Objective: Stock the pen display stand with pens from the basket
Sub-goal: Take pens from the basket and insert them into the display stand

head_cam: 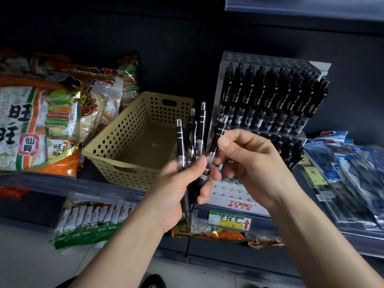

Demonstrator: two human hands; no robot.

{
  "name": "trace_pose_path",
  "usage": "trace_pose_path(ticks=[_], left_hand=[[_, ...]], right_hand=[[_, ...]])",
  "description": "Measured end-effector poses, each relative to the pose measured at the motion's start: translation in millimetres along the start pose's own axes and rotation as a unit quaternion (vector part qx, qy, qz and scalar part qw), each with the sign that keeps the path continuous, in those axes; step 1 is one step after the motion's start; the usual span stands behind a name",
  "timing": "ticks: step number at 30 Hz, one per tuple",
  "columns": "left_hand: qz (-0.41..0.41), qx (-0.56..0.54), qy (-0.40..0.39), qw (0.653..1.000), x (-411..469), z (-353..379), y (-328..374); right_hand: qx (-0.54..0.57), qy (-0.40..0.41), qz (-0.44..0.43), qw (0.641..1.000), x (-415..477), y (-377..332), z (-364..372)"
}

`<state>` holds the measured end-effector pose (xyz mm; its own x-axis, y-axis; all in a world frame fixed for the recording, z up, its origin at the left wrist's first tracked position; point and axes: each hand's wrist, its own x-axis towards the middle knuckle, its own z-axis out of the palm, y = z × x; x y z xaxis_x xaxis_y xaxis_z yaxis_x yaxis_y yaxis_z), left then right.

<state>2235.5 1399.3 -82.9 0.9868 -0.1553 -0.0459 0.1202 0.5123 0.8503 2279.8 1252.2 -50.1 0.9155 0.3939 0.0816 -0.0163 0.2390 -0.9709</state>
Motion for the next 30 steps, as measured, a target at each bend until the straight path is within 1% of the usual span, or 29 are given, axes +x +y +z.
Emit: trace_pose_path(ticks=[2, 4, 5, 8, 11, 14, 16, 18, 19, 22, 27, 30], left_hand=[[-0.005, -0.032, -0.047, 0.998, 0.0, -1.1, 0.8], [-0.009, -0.041, -0.065, 0.997, -0.7, 0.3, 2.4], [-0.011, -0.032, -0.05, 0.998, -0.7, 2.1, 3.3], [-0.008, 0.041, 0.055, 0.998, 1.3, 3.8, 2.1], [0.011, 0.073, 0.104, 0.992, 1.4, 5.6, -1.3], [0.013, 0.086, 0.179, 0.98, 4.5, 3.1, -3.4], [0.013, 0.076, 0.206, 0.976, 6.9, -1.2, -3.6], [0.018, 0.085, 0.212, 0.973, 7.6, -3.8, -3.4], [0.019, 0.092, 0.212, 0.973, 7.2, -4.3, -3.2], [0.016, 0.089, 0.199, 0.976, 6.5, -3.9, -4.0], [0.012, 0.087, 0.181, 0.98, 6.8, -5.2, -4.7], [0.014, 0.079, 0.173, 0.982, 6.5, -6.1, -4.7]], right_hand=[[0.038, -0.037, 0.016, 0.998, 1.2, -2.6, -4.7], [0.037, -0.051, 0.009, 0.998, 1.4, -4.6, -6.3], [0.028, -0.05, -0.001, 0.998, 0.9, -6.0, -5.9], [-0.006, -0.012, -0.048, 0.999, -1.5, -10.0, -3.6], [-0.07, 0.035, -0.125, 0.989, -4.1, -16.0, -0.6], [-0.123, 0.1, -0.195, 0.968, -7.9, -22.4, -0.7], [-0.193, 0.156, -0.24, 0.939, -8.3, -22.1, -3.9], [-0.269, 0.197, -0.268, 0.904, -5.9, -16.1, -7.5], [-0.292, 0.207, -0.268, 0.894, -4.5, -11.6, -8.3], [-0.344, 0.221, -0.256, 0.876, -1.8, 2.2, -8.1], [-0.413, 0.229, -0.263, 0.841, 0.6, 15.2, -7.9], [-0.434, 0.233, -0.249, 0.834, 2.8, 21.0, -9.4]])
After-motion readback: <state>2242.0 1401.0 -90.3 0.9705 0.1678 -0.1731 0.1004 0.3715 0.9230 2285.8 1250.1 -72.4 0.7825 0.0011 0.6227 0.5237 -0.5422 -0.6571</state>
